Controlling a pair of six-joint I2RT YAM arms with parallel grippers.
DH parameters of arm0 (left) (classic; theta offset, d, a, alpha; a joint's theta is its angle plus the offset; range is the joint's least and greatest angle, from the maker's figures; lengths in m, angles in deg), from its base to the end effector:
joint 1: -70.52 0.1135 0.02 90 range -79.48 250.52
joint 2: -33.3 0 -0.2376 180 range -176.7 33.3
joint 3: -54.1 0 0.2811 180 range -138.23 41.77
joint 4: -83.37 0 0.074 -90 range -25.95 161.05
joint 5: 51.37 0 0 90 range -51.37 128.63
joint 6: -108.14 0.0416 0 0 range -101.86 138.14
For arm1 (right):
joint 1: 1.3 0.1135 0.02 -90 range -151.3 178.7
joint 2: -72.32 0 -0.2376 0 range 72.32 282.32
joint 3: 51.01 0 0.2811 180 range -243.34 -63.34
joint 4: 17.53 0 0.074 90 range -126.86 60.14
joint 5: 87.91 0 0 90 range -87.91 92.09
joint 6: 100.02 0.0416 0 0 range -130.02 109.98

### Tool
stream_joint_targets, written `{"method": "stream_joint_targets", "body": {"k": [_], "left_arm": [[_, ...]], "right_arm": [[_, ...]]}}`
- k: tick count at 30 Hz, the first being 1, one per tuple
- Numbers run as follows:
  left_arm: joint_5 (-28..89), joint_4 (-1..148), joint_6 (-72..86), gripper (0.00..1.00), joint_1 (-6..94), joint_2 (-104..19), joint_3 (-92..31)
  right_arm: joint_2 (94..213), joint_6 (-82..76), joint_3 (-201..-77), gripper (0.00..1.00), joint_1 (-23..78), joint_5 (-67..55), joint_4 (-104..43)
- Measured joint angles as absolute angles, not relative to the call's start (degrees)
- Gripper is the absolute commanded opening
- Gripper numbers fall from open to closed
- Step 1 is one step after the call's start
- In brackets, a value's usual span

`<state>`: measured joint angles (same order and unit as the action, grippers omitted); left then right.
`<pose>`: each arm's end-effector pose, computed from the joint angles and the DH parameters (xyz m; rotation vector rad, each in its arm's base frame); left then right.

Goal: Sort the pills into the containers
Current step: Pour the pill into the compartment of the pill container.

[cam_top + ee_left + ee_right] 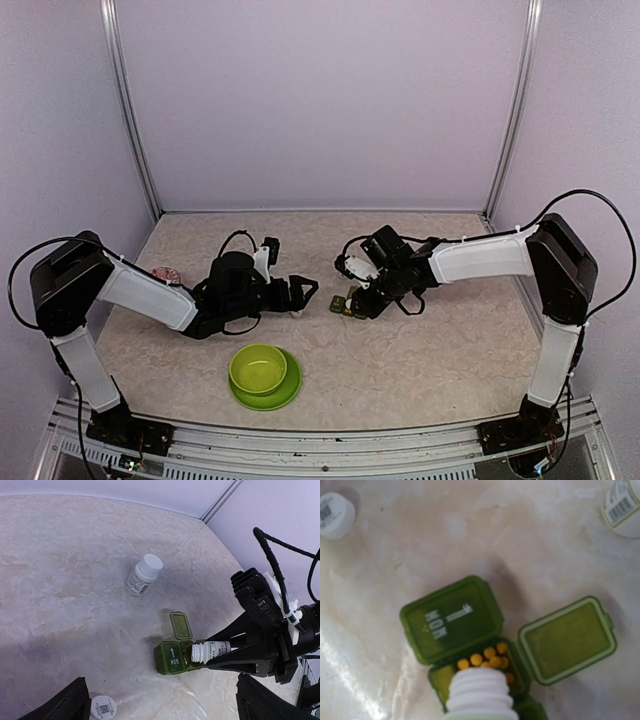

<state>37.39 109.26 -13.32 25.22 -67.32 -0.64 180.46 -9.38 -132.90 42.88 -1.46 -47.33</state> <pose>0.2583 -0.2623 0.1057 0.2599 2.0139 -0.9001 0.2927 0.2880 0.1191 -0.9839 2.3976 0.3758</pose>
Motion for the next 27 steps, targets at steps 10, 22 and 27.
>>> {"method": "stream_joint_targets", "body": {"k": [10, 22, 27], "left_arm": [[37.4, 109.7, -13.4, 0.99, 25.2, -67.3, -0.6], [37.6, 109.7, -13.5, 0.99, 25.2, -67.3, -0.6], [37.6, 109.7, -13.5, 0.99, 25.2, -67.3, -0.6]], "right_arm": [[180.1, -9.4, -132.1, 0.05, 42.9, -0.8, -46.2], [177.4, -9.3, -128.6, 0.05, 42.9, -0.6, -42.7], [175.8, -9.2, -126.1, 0.05, 42.9, -0.8, -40.2]]}}
